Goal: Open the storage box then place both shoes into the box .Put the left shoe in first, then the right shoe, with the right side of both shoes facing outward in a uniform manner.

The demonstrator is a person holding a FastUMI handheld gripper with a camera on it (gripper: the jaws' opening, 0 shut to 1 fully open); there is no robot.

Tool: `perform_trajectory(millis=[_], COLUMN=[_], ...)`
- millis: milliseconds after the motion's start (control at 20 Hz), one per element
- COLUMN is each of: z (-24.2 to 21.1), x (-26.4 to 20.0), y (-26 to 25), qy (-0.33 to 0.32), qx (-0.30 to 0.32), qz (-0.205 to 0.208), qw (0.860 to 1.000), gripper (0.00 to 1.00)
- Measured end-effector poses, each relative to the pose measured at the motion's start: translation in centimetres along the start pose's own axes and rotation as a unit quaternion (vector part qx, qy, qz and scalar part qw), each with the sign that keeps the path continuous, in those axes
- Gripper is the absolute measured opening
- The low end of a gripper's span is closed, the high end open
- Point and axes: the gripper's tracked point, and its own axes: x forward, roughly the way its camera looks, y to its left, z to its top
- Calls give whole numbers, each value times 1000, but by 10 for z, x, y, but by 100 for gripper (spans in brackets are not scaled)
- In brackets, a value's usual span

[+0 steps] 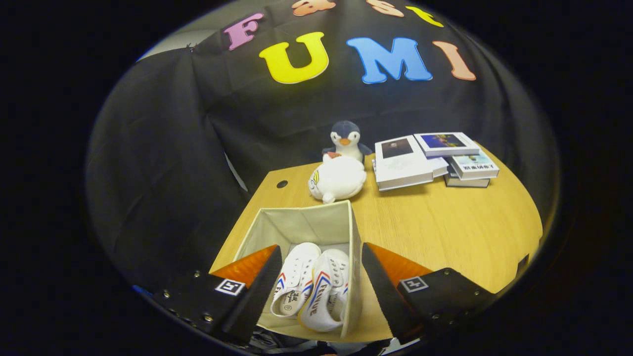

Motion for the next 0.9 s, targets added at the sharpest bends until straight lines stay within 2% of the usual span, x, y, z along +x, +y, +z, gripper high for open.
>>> perform_trajectory(millis=[350, 900], z=[51, 103], x=[-53, -125], y=[-34, -140], qy=[-81, -178], qx=[-20, -70], qz=[-2, -76], qw=[997, 979], gripper=[98, 98])
